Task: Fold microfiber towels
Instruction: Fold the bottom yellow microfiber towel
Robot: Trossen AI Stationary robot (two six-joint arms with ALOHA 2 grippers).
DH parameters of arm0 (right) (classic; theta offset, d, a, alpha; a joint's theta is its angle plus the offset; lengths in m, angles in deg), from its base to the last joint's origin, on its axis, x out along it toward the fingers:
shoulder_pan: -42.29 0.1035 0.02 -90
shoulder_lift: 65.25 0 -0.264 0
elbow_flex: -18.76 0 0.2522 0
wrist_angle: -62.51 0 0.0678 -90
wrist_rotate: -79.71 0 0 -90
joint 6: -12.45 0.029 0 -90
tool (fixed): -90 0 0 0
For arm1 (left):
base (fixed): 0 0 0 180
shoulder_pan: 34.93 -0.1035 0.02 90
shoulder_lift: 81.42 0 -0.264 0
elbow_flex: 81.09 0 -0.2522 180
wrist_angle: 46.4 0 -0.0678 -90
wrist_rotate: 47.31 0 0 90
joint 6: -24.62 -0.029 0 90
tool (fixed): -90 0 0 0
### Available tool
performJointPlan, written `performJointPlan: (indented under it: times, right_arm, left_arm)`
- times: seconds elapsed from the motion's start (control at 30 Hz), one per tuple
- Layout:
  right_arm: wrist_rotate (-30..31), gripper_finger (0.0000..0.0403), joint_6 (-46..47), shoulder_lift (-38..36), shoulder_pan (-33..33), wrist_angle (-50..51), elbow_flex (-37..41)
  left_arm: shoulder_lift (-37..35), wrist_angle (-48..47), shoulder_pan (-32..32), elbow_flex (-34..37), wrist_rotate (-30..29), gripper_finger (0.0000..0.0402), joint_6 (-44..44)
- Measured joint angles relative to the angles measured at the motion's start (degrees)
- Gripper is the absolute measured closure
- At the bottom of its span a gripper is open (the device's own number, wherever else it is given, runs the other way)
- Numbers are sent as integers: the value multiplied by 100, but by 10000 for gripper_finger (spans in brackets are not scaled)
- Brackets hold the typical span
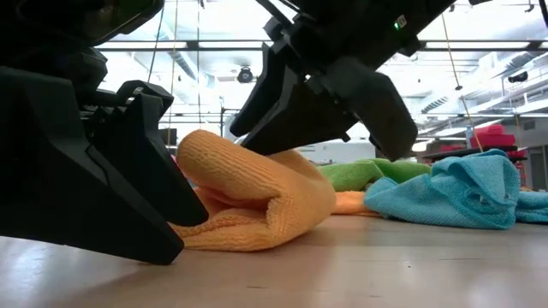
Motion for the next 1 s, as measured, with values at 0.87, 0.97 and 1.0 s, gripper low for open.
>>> performJointPlan:
  times: [0.87,0.97,1.0]
  right_arm:
    - [-644,221,3169,-235,-109,-755,-4]
    - [-511,221,3472,-204,-94,-811,1]
    - [-430,221,3542,-204,-87,-952,40]
  left_arm:
    - [0,7,7,0,-2,230,-28]
    - [0,9,7,0,-4,230,-26]
    - [0,9,13,0,-4,230,-26]
